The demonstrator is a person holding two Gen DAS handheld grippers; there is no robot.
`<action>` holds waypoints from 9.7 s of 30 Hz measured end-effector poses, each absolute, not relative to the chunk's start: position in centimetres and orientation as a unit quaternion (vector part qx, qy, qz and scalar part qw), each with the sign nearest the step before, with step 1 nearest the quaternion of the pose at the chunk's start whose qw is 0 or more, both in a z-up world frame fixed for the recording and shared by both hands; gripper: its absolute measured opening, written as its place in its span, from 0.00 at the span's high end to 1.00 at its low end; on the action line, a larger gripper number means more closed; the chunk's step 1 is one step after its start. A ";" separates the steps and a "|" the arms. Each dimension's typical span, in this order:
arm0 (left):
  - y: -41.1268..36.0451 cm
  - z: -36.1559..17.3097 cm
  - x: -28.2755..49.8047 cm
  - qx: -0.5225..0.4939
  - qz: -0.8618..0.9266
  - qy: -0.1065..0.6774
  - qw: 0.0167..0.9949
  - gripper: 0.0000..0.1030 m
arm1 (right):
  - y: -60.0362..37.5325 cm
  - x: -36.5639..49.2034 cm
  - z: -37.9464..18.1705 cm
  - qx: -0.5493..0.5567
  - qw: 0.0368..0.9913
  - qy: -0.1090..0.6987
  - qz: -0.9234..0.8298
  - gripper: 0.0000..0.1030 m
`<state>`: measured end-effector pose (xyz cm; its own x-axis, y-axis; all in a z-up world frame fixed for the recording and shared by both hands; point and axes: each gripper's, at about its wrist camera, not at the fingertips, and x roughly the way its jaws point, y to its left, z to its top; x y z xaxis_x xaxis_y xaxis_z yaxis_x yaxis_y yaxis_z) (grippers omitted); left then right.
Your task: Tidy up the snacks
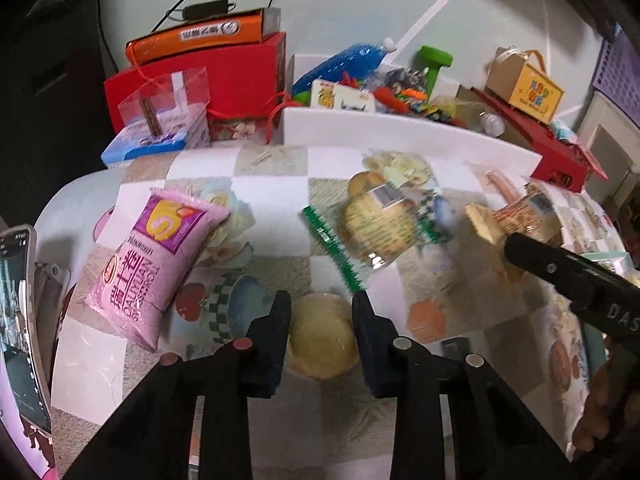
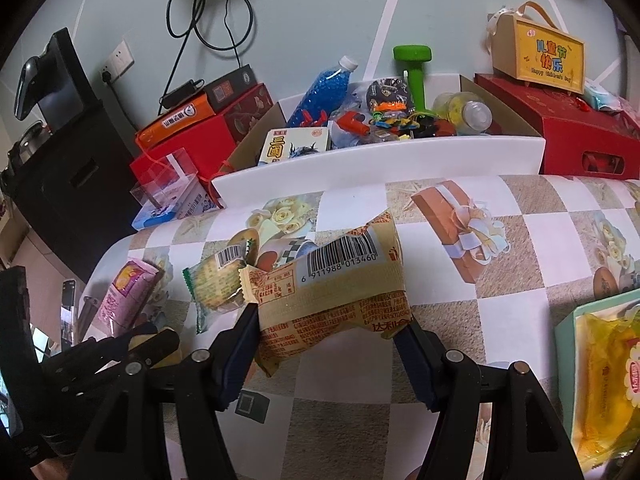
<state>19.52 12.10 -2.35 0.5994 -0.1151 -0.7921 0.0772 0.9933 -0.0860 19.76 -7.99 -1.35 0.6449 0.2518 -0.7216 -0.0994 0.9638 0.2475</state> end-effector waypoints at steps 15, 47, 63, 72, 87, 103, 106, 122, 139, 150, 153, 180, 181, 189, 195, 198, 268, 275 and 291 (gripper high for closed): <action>12.9 -0.9 18.6 -0.051 -0.049 0.419 0.905 0.72 | -8.2 19.7 -1.3 0.099 0.903 0.407 0.098 0.33; 9.8 -3.6 11.2 -0.022 -0.017 0.462 0.887 0.67 | -11.7 19.2 -0.7 0.153 0.898 0.402 0.092 0.33; 5.3 1.6 9.6 -0.057 -0.078 0.434 0.895 0.67 | -17.7 12.1 3.1 0.156 0.896 0.415 0.036 0.33; -2.9 5.6 9.6 -0.044 -0.167 0.411 0.895 0.67 | -25.6 6.7 5.5 0.174 0.905 0.387 -0.033 0.33; -19.3 3.3 10.4 0.021 -0.311 0.433 0.846 0.67 | -36.8 3.8 3.2 0.248 0.871 0.395 -0.151 0.33; -20.1 2.4 10.6 0.029 -0.299 0.443 0.844 0.66 | -36.5 4.2 2.4 0.244 0.868 0.410 -0.138 0.33; -19.5 2.9 10.2 0.030 -0.293 0.439 0.849 0.66 | -36.4 4.3 2.4 0.243 0.868 0.411 -0.138 0.31; -13.7 1.9 10.8 0.016 -0.180 0.451 0.874 0.14 | -36.7 4.3 2.0 0.250 0.859 0.419 -0.158 0.00; -8.8 0.1 11.5 -0.018 -0.137 0.439 0.888 0.02 | -34.5 5.2 2.5 0.224 0.868 0.407 -0.172 0.00; -5.2 0.4 12.1 -0.015 -0.109 0.438 0.892 0.02 | -30.7 5.9 4.9 0.183 0.897 0.369 -0.160 0.00; -4.1 0.2 12.2 -0.007 -0.096 0.442 0.892 0.02 | -28.4 6.3 5.6 0.162 0.910 0.358 -0.135 0.00; 9.3 0.6 18.5 0.004 -0.011 0.424 0.906 0.02 | -11.2 14.7 3.6 0.065 0.912 0.403 0.034 0.00; 9.8 0.7 18.8 0.009 -0.008 0.422 0.907 0.02 | -10.8 15.0 3.4 0.065 0.912 0.404 0.036 0.00; 13.7 0.2 21.0 -0.002 -0.013 0.415 0.910 0.02 | -7.5 18.7 2.3 0.067 0.910 0.405 0.055 0.00; 16.1 -0.1 21.9 -0.006 0.004 0.413 0.910 0.02 | -5.4 20.8 1.3 0.072 0.907 0.409 0.069 0.00; 17.8 -0.1 21.9 -0.023 0.014 0.408 0.913 0.02 | -4.1 21.6 0.6 0.066 0.906 0.411 0.079 0.00; 20.1 -4.0 23.7 -0.091 -0.006 0.441 0.893 0.59 | 4.1 24.5 -4.8 -0.075 0.894 0.421 0.132 0.44; 20.0 -3.1 23.3 -0.094 -0.012 0.430 0.898 0.60 | 3.3 24.3 -3.9 -0.058 0.899 0.416 0.125 0.44; 17.8 -0.3 21.6 -0.089 -0.041 0.400 0.911 0.60 | 0.1 20.5 -0.4 -0.041 0.911 0.397 0.103 0.44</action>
<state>21.55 17.78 -0.27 0.6766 -0.1468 -0.7216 0.0043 0.9807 -0.1955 20.49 0.05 -0.41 0.6633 0.1548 -0.7322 -0.2203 0.9754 0.0067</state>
